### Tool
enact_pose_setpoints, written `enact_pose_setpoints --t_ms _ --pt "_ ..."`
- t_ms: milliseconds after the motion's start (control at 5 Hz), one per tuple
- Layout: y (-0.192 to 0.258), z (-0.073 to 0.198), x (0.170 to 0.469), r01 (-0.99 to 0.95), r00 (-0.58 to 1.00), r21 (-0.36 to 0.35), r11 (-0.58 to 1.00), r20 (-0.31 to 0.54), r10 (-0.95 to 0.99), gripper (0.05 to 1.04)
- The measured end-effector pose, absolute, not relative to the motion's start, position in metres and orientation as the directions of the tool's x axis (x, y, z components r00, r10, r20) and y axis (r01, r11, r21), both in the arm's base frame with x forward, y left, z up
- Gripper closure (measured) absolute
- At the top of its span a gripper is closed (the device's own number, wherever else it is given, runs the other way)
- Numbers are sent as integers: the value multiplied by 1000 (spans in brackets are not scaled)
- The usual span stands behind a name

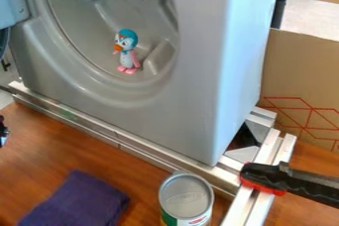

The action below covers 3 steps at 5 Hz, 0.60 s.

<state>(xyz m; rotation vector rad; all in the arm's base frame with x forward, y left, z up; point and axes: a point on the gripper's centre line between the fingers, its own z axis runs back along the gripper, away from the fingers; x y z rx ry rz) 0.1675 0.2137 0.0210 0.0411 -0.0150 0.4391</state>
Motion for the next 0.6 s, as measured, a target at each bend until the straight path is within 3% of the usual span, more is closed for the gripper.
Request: enact_pose_setpoints --t_ms 400,600 --pt "215 -10 172 -440 897 -11 898 21 441 489" --pt "216 -20 170 -437 899 10 899 1 437 489"
